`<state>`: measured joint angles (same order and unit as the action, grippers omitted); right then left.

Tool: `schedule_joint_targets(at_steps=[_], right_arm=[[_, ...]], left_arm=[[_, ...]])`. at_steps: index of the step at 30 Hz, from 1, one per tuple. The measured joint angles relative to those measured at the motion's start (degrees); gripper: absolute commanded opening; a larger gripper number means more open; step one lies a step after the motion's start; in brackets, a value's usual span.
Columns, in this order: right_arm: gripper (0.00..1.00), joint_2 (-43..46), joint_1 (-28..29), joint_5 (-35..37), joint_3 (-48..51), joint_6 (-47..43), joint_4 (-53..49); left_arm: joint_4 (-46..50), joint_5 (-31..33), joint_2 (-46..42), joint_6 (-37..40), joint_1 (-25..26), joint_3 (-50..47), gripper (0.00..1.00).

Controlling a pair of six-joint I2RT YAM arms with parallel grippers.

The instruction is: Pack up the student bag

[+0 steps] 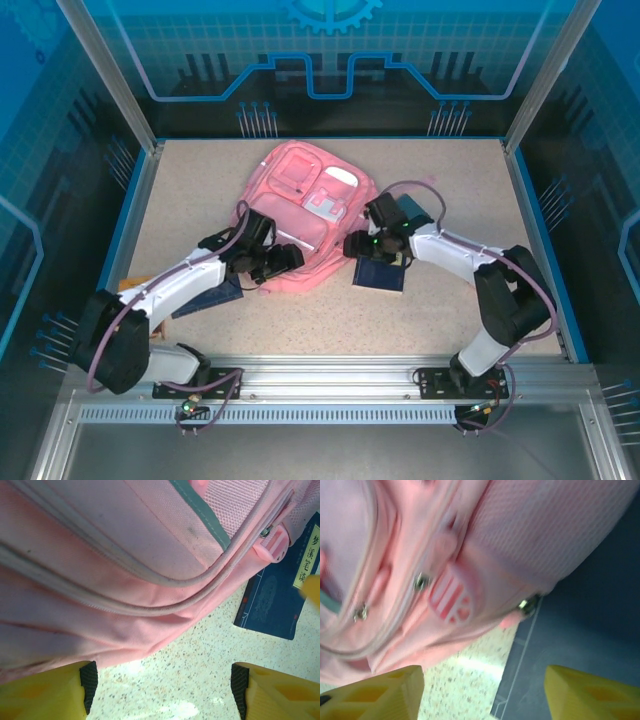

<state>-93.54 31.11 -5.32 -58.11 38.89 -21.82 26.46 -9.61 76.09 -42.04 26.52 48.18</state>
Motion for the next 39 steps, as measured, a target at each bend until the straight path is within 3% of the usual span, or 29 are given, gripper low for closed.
schedule_joint_targets(at_steps=[10, 17, 21, 26, 30, 39], right_arm=[[0.76, -7.1, 3.7, -4.0, 0.3, 3.0, 5.5], [0.78, -6.0, 3.2, -3.4, 2.0, 3.3, 8.2], [0.78, -2.4, -0.1, -1.5, 6.0, 2.8, 8.4], [0.78, 2.0, -6.3, 0.4, 9.8, -0.2, 7.0], [0.78, 5.6, -7.2, 0.5, 10.5, -3.1, 4.4], [0.78, 10.8, -12.0, -2.3, 10.5, -4.9, 4.3]], left_arm=[[5.2, 1.9, -5.4, 0.0, 0.0, 0.4, 0.73], [7.0, 1.9, -5.7, 0.5, 0.0, 0.7, 0.74], [8.4, 2.4, -4.8, 2.2, 0.3, 3.2, 0.74], [9.7, 4.5, -0.2, 7.2, 3.0, 10.0, 0.73], [10.6, 8.3, 5.4, 14.1, 6.8, 16.2, 0.69], [15.5, 18.9, 24.7, 28.6, 11.1, 32.6, 0.57]])
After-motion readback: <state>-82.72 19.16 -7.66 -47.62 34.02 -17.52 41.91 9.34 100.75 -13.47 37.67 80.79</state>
